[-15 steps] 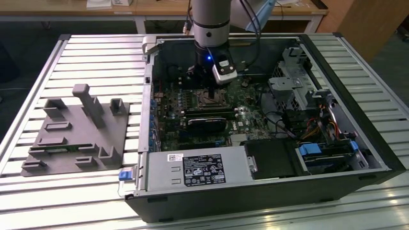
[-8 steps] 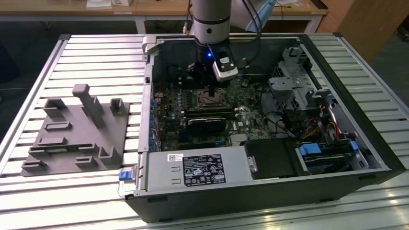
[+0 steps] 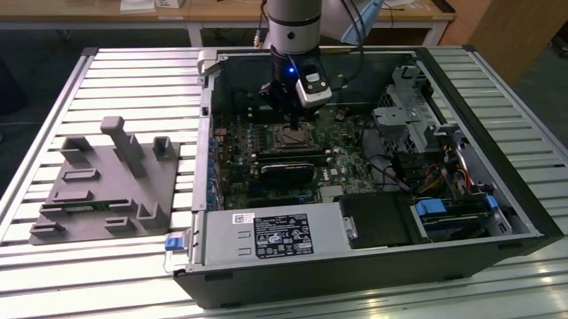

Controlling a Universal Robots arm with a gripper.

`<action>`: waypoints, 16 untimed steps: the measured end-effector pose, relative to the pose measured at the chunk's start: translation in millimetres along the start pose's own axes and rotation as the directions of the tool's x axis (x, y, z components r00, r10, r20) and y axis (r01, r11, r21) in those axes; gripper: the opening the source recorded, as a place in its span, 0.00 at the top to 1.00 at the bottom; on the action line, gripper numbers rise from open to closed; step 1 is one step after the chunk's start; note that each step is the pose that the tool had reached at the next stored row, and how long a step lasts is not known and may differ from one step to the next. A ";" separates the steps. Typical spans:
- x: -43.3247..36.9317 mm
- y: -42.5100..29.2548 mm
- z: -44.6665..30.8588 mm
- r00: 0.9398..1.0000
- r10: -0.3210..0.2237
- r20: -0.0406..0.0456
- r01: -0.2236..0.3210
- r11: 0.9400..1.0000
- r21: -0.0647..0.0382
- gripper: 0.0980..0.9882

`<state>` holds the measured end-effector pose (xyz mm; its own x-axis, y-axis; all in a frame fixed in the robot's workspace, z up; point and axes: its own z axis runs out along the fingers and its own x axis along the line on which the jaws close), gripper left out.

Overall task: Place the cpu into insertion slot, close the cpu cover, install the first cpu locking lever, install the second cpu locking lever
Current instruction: 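Install the first cpu locking lever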

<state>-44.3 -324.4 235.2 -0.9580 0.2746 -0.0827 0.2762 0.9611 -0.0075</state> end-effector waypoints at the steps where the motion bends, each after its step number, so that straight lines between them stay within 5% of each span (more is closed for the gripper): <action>1: -0.1 0.0 -1.1 1.000 0.000 0.000 0.000 1.000 0.000 0.99; 10: -1.1 -2.4 -4.6 1.000 0.000 0.000 0.000 1.000 0.000 0.99; 16: -5.1 -16.6 -4.2 1.000 -0.003 0.000 0.003 1.000 0.000 0.99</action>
<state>-44.3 -341.6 239.9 -0.9587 0.2722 -0.0828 0.2738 0.9618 -0.0076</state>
